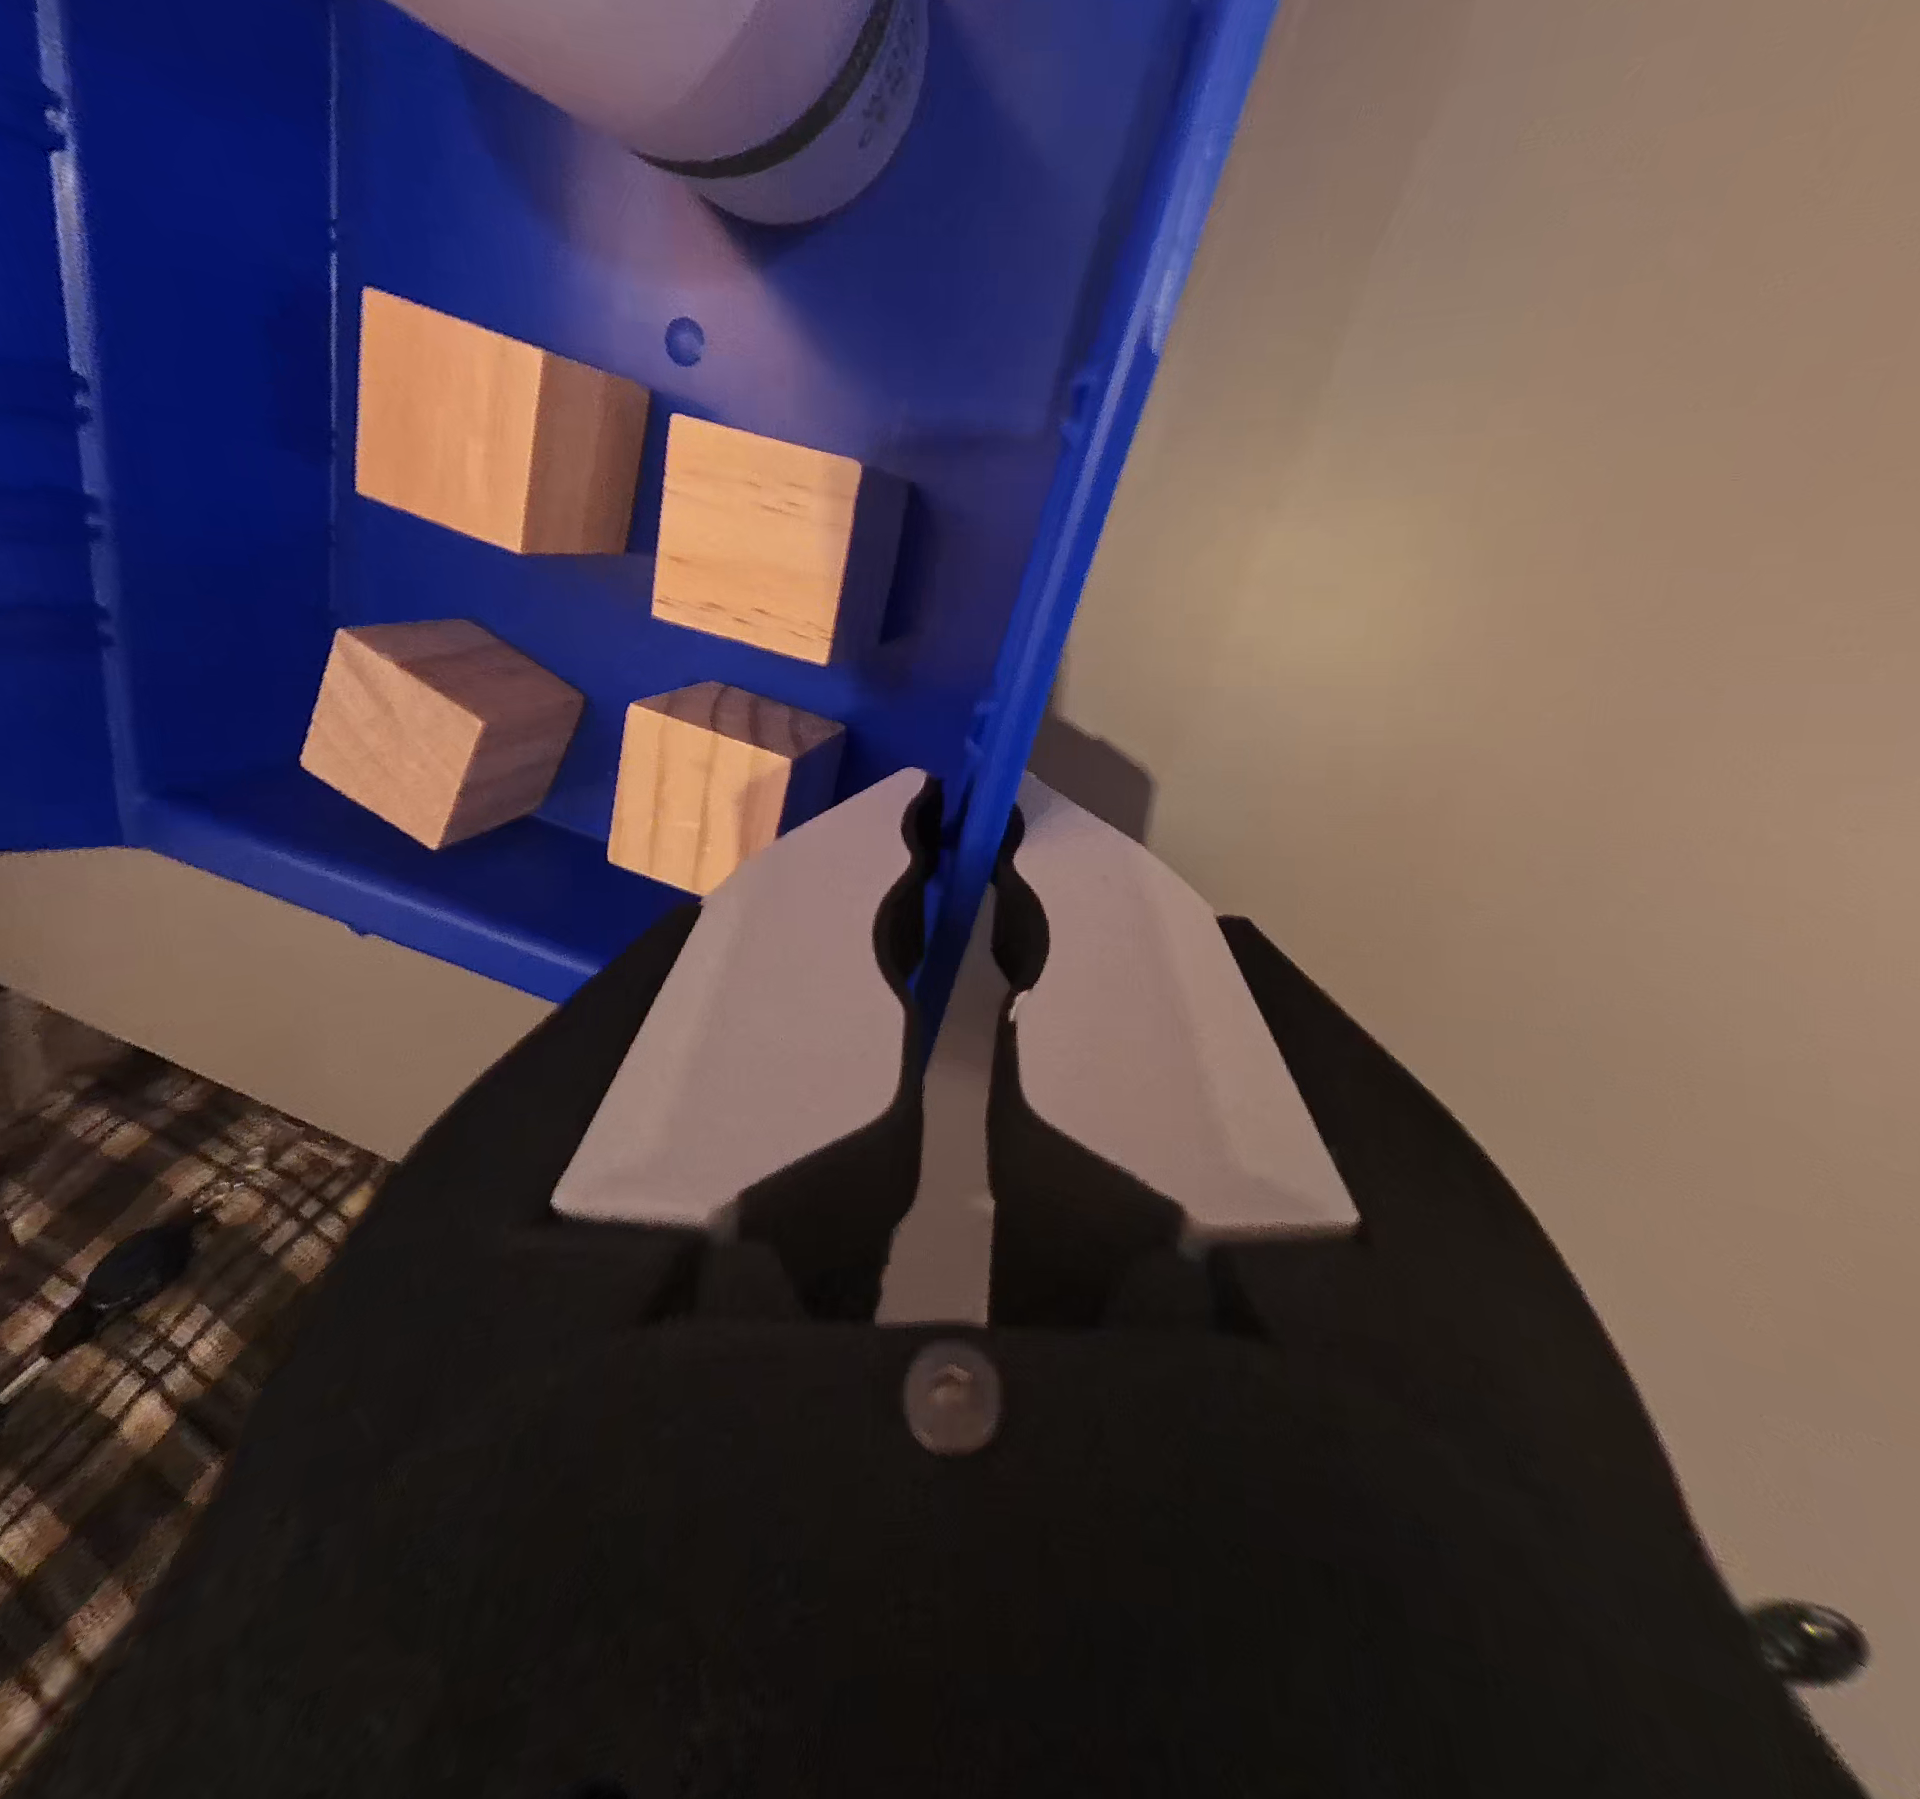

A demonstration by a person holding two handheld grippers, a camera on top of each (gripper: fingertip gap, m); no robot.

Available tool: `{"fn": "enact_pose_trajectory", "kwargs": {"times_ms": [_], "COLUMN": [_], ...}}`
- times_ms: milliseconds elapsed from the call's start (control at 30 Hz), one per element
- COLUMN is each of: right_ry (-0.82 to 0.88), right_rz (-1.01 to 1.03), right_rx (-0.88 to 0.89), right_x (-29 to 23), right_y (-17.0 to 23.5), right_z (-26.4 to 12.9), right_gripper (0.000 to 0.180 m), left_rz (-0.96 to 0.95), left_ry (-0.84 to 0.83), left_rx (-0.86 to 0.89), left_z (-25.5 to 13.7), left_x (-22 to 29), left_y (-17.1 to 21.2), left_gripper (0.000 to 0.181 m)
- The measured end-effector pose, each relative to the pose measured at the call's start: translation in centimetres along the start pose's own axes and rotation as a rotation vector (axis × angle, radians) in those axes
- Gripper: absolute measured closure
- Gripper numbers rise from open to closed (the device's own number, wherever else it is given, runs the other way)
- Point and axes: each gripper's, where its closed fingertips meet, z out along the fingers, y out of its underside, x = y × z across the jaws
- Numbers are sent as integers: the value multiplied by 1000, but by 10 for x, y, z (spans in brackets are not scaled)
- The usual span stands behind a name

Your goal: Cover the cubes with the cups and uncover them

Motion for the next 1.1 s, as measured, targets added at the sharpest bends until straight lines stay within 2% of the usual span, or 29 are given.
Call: {"fn": "enact_pose_trajectory", "kwargs": {"times_ms": [300,600,1100], "right_ry": [-14,-19,-50], "right_rz": [-67,-36,-30], "right_rx": [22,13,-19], "right_x": [-96,-201,-321], "right_y": [-25,-41,-64], "right_z": [25,50,79], "right_gripper": [171,171,170], "left_rz": [0,-60,-94], "left_ry": [-100,-152,-297], "left_rx": [50,149,174], "left_z": [-42,-81,-128], "left_x": [-7,-18,-39], "left_y": [-13,-28,-26], "left_gripper": [121,121,121]}}
